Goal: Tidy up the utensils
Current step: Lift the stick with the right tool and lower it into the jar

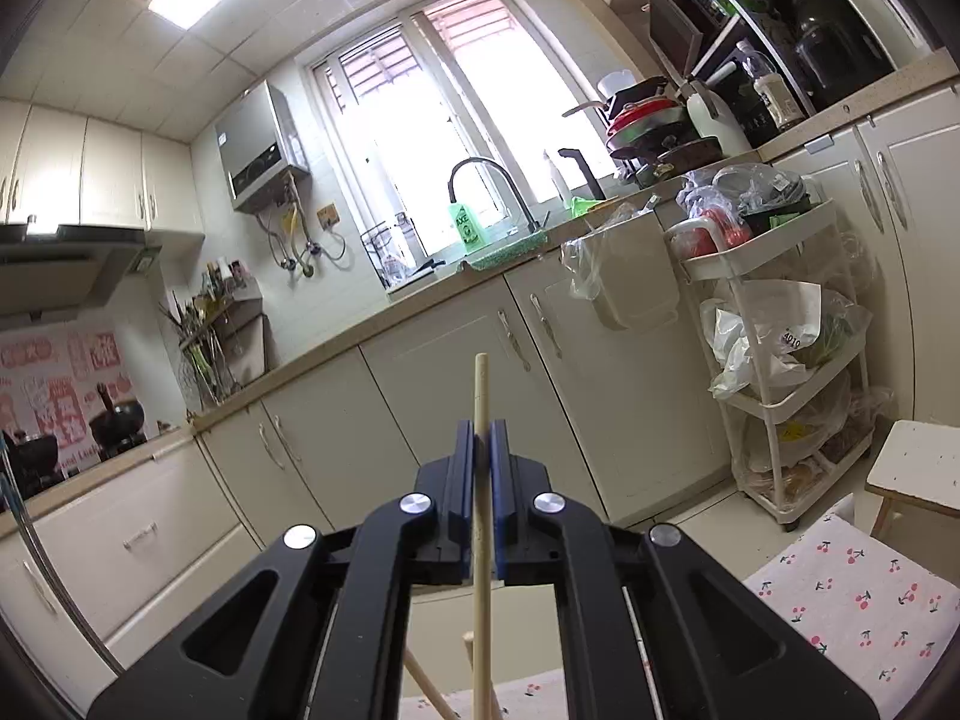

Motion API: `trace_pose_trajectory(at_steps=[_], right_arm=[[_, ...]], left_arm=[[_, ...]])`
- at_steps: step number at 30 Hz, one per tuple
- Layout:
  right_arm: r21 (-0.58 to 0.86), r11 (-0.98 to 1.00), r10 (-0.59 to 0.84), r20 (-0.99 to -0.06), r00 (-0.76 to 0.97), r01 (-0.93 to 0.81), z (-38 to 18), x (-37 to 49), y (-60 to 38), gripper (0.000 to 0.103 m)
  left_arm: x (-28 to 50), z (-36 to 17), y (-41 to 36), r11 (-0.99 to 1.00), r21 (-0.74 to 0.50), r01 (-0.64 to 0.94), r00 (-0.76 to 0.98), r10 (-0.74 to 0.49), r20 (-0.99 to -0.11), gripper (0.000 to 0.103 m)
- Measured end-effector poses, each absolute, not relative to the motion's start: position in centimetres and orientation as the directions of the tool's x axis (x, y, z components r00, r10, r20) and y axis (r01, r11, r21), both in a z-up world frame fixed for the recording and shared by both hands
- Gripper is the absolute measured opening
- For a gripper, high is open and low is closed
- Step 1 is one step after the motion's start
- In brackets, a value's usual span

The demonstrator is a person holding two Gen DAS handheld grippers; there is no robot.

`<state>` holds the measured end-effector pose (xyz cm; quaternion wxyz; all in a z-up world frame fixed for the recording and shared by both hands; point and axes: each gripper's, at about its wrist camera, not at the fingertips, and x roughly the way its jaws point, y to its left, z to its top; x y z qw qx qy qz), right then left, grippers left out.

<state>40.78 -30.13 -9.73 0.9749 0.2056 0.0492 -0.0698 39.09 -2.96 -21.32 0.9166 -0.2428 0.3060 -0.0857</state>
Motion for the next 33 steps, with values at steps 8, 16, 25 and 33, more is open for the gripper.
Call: trace_pose_trajectory(at_steps=[8, 16, 25, 33], right_arm=[[0.337, 0.931, -0.091, -0.154, 0.984, 0.139, -11.5, 38.7, -29.0, 0.006], [0.279, 0.954, -0.041, -0.234, 0.971, 0.107, -13.4, 36.9, -27.8, 0.006], [0.254, 0.963, -0.001, -0.315, 0.949, 0.085, -14.4, 35.6, -27.5, 0.012], [0.259, 0.963, 0.013, -0.340, 0.940, 0.080, -13.5, 33.1, -27.8, 0.028]], left_arm=[[39.0, -21.3, -3.1, 0.872, -0.490, 0.009, 0.799, -0.301, -0.521, 0.090], [38.9, -21.1, -3.3, 0.880, -0.474, 0.014, 0.804, -0.292, -0.518, 0.090], [38.7, -20.9, -3.7, 0.895, -0.446, 0.026, 0.812, -0.280, -0.513, 0.091], [38.7, -20.9, -3.5, 0.893, -0.450, 0.021, 0.813, -0.277, -0.513, 0.091]])
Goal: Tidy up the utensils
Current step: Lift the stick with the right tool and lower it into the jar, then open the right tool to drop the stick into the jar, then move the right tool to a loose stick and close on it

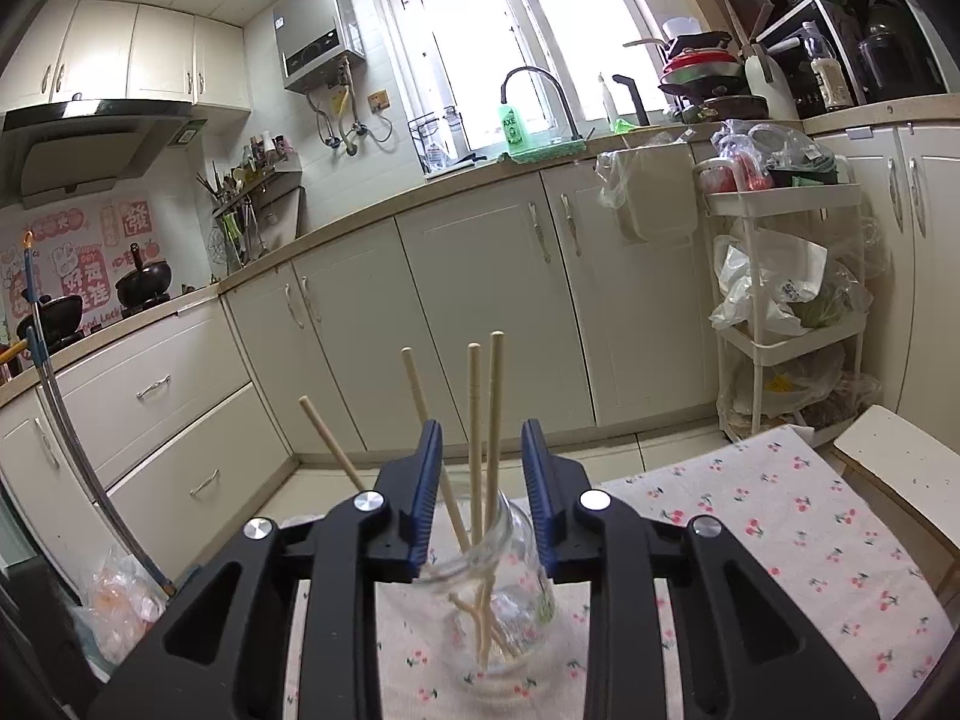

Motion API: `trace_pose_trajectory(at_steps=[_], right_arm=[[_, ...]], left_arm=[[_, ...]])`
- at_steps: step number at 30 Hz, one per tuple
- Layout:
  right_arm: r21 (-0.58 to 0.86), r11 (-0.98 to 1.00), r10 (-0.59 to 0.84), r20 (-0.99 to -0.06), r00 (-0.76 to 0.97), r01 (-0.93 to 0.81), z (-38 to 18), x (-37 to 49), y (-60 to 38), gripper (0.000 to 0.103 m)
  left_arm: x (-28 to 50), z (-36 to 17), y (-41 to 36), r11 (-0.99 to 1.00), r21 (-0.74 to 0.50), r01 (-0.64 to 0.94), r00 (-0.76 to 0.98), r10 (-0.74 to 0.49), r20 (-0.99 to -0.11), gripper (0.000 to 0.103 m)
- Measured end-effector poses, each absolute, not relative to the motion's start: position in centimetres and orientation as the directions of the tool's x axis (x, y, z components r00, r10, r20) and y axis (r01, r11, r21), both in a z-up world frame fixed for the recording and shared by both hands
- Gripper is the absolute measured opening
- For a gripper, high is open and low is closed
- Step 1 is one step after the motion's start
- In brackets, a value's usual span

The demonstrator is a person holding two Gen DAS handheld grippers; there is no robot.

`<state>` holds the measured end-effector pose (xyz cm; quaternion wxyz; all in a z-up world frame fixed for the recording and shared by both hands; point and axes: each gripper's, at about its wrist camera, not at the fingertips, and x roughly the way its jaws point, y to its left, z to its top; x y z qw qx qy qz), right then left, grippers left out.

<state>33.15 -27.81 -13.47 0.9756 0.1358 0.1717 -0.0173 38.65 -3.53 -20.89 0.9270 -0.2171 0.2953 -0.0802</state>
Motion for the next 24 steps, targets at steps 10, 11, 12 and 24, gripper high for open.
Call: trace_pose_trajectory(at_steps=[10, 11, 12, 24], right_arm=[[0.256, 0.965, 0.127, -0.651, 0.748, 0.059, -17.4, 26.7, -27.2, 0.028], [0.248, 0.967, 0.134, -0.678, 0.723, 0.053, -18.1, 26.1, -26.9, 0.028], [0.239, 0.970, 0.138, -0.697, 0.703, 0.046, -18.6, 25.6, -26.4, 0.027], [0.135, 0.991, 0.108, -0.824, 0.557, 0.007, -22.4, 25.4, -23.2, 0.025]], left_arm=[[38.7, -21.0, -3.3, 0.891, -0.453, 0.013, 0.813, -0.273, -0.514, 0.091], [38.6, -21.0, -3.3, 0.891, -0.453, 0.011, 0.813, -0.272, -0.514, 0.091], [38.6, -21.0, -3.3, 0.892, -0.453, 0.009, 0.814, -0.270, -0.515, 0.091], [38.5, -21.0, -3.1, 0.894, -0.448, -0.016, 0.815, -0.247, -0.524, 0.091]])
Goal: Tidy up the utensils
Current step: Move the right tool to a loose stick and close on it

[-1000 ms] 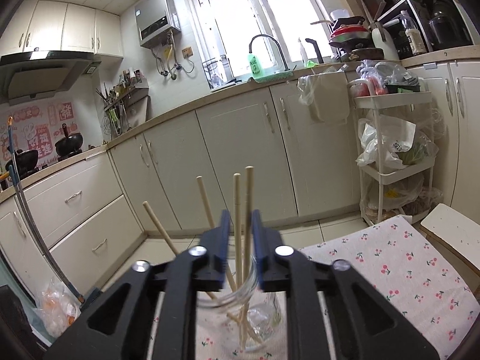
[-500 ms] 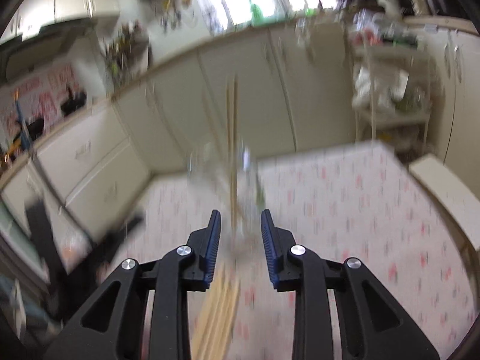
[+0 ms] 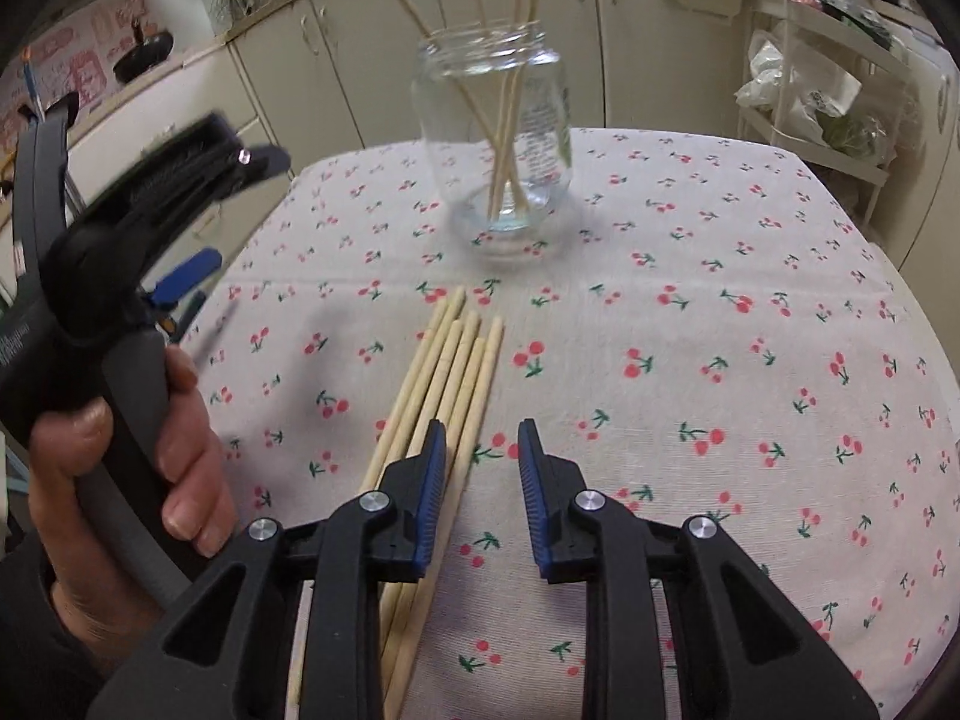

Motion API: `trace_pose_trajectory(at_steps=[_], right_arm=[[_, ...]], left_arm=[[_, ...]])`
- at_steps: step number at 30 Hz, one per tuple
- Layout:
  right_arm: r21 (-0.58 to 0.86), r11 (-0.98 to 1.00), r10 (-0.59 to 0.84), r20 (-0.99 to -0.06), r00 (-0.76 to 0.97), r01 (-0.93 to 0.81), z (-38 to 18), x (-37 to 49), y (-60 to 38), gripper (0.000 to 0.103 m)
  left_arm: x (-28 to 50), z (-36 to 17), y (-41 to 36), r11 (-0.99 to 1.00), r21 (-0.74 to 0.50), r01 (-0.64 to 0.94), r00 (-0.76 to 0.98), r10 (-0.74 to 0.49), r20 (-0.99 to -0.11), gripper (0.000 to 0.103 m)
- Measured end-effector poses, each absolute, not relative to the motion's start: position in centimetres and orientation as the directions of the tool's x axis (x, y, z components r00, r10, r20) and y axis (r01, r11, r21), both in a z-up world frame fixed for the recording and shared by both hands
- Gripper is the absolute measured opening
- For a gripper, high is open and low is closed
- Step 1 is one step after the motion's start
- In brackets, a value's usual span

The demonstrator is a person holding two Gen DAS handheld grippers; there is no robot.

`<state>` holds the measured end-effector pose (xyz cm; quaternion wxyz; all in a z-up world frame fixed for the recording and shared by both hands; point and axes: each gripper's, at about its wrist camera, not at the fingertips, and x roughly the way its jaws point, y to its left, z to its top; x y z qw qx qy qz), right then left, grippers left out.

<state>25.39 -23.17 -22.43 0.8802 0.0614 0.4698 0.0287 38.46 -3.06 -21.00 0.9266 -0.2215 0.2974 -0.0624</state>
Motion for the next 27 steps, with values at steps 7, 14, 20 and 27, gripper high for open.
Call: trace_pose_trajectory(at_steps=[7, 14, 20, 27], right_arm=[[0.100, 0.995, 0.075, -0.835, 0.546, 0.017, -22.7, 25.9, -23.3, 0.025], [0.173, 0.984, 0.125, -0.817, 0.563, 0.034, -22.2, 26.0, -24.1, 0.025], [0.139, 0.989, 0.092, -0.830, 0.550, 0.044, -22.6, 26.5, -24.2, 0.025], [0.048, 0.999, 0.028, -0.839, 0.543, 0.022, -22.8, 27.3, -23.4, 0.023]], left_arm=[[38.5, -21.0, -3.1, 0.894, -0.448, -0.015, 0.815, -0.249, -0.524, 0.092], [38.4, -21.0, -3.2, 0.894, -0.447, -0.012, 0.814, -0.251, -0.524, 0.092], [38.4, -21.0, -3.3, 0.895, -0.446, -0.010, 0.814, -0.252, -0.524, 0.092], [38.4, -21.0, -3.3, 0.895, -0.445, -0.010, 0.814, -0.252, -0.524, 0.092]])
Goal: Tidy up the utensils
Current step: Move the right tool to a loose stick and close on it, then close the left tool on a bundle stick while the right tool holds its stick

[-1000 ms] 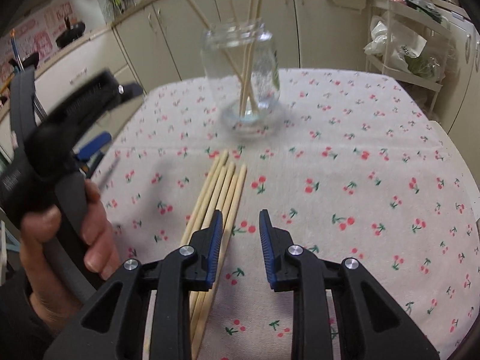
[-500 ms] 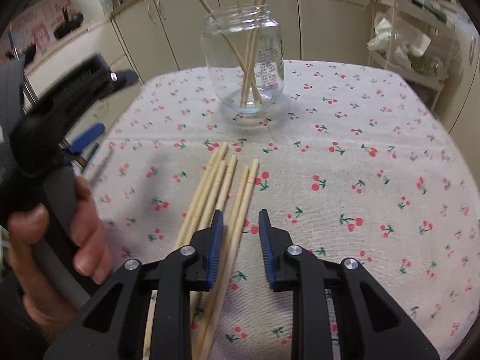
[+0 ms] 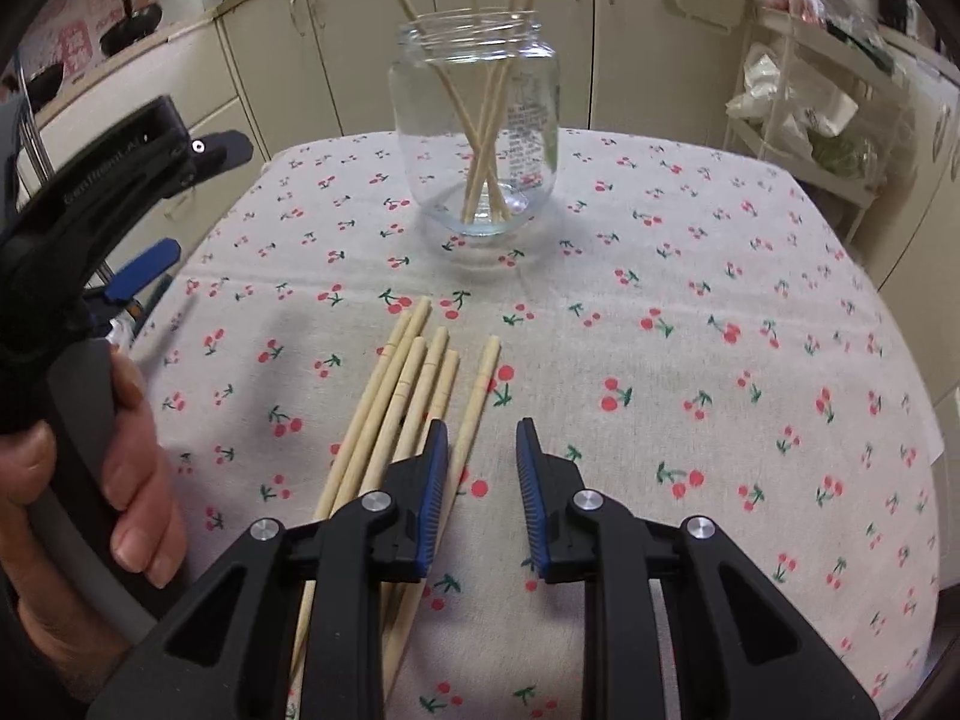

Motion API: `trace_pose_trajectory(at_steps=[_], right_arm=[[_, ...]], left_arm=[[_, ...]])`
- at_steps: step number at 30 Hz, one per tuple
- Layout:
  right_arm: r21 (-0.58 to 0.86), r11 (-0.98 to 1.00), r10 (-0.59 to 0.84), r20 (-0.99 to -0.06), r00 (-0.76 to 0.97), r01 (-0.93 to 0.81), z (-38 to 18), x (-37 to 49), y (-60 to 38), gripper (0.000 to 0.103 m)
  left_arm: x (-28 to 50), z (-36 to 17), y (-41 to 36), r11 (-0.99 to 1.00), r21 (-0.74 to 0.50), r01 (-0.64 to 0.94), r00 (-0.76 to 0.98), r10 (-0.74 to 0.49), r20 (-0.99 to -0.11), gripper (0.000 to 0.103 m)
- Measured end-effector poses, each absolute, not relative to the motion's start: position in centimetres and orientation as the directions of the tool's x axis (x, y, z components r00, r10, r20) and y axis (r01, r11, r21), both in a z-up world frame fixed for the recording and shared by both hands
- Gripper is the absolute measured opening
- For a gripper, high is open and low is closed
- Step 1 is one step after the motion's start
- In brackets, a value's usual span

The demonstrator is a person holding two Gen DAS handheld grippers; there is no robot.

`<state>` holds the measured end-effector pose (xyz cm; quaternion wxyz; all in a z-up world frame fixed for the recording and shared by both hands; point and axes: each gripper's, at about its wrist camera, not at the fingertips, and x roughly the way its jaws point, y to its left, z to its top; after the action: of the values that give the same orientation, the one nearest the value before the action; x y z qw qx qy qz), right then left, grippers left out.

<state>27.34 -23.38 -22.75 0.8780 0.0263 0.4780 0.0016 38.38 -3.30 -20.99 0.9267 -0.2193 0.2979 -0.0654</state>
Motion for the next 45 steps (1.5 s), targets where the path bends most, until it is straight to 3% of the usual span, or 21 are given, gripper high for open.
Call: trace_pose_trajectory(at_steps=[2, 5, 7, 9, 20, 38, 40, 45], right_arm=[[0.043, 0.999, 0.026, -0.842, 0.538, 0.018, -22.8, 27.6, -23.5, 0.012], [0.038, 0.999, 0.029, -0.847, 0.531, 0.005, -22.7, 27.4, -23.9, 0.007], [0.045, 0.999, 0.036, -0.849, 0.527, 0.003, -22.6, 26.9, -24.6, 0.006], [0.054, 0.999, 0.041, -0.848, 0.528, 0.009, -22.6, 26.2, -25.5, 0.006], [0.156, 0.987, 0.106, -0.825, 0.556, 0.042, -22.7, 24.2, -28.1, 0.006], [0.190, 0.981, 0.139, -0.817, 0.560, 0.032, -22.8, 23.8, -28.7, 0.006], [0.193, 0.981, 0.142, -0.816, 0.560, 0.033, -22.8, 23.8, -28.7, 0.006], [0.187, 0.982, 0.139, -0.818, 0.559, 0.030, -22.8, 23.8, -28.5, 0.006]], left_arm=[[38.4, -21.0, -3.3, 0.896, -0.444, -0.010, 0.813, -0.251, -0.525, 0.092], [38.6, -20.9, -3.9, 0.913, -0.408, -0.003, 0.792, -0.247, -0.559, 0.092], [38.7, -21.1, -5.5, 0.947, -0.320, 0.036, 0.721, -0.246, -0.648, 0.092], [37.7, -21.2, -6.4, 0.956, -0.283, 0.083, 0.684, -0.261, -0.681, 0.092], [34.3, -21.4, -12.0, 0.975, -0.020, 0.223, 0.626, -0.159, -0.764, 0.092], [34.7, -22.5, -13.3, 0.976, 0.060, 0.208, 0.587, -0.076, -0.806, 0.088], [34.6, -22.7, -13.7, 0.971, 0.081, 0.226, 0.582, -0.067, -0.810, 0.083], [35.0, -22.9, -13.6, 0.973, 0.064, 0.223, 0.566, -0.075, -0.821, 0.081]])
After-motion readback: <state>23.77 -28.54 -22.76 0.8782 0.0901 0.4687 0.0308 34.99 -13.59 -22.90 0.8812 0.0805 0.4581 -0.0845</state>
